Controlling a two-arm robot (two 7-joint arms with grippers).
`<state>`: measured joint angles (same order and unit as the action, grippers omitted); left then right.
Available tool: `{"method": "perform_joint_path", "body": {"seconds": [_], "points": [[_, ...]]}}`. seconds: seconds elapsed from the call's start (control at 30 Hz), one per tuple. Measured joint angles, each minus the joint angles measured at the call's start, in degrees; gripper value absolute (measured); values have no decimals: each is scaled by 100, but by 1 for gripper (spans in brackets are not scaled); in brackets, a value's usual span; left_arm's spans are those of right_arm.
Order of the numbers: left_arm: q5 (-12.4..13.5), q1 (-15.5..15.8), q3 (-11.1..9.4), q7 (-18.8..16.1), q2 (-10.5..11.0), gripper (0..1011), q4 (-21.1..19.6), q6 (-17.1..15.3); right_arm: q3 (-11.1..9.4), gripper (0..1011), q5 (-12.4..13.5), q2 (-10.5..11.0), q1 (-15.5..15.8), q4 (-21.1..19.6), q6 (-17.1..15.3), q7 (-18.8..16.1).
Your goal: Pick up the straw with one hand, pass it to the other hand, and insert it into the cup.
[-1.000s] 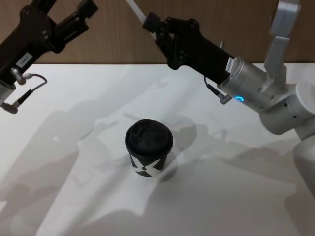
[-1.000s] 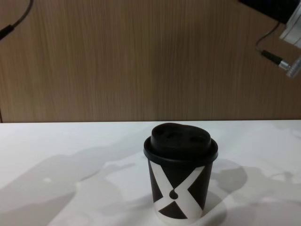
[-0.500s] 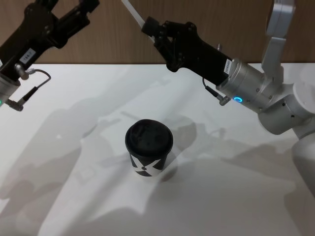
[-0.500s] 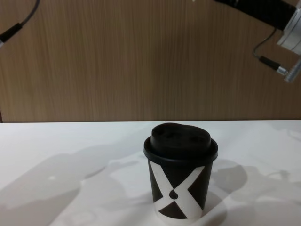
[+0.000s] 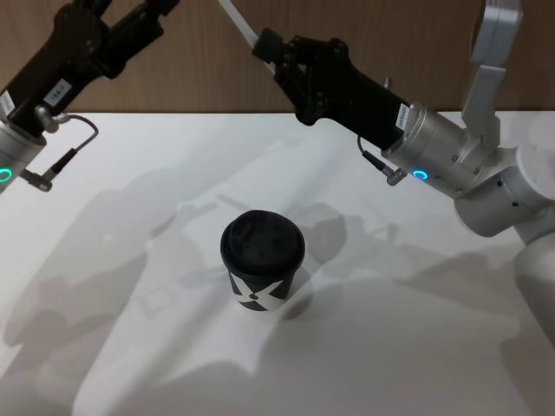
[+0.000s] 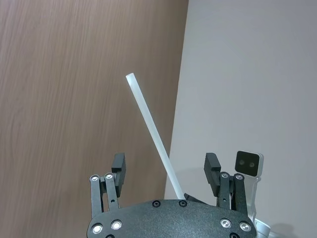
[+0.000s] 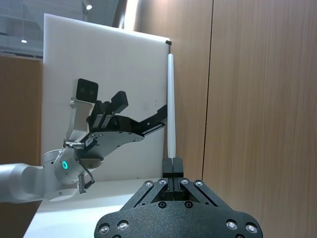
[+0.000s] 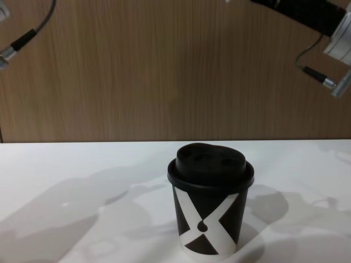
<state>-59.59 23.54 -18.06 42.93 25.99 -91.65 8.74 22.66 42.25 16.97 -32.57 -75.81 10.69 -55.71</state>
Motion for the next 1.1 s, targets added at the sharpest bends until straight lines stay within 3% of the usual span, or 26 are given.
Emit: {"method": "perform_joint_path", "body": {"seconds": [1.1], "points": [[-345,392,-339,70,-188,1001,325,-170,18,5,61,4,-20,51,35,-20]]}}
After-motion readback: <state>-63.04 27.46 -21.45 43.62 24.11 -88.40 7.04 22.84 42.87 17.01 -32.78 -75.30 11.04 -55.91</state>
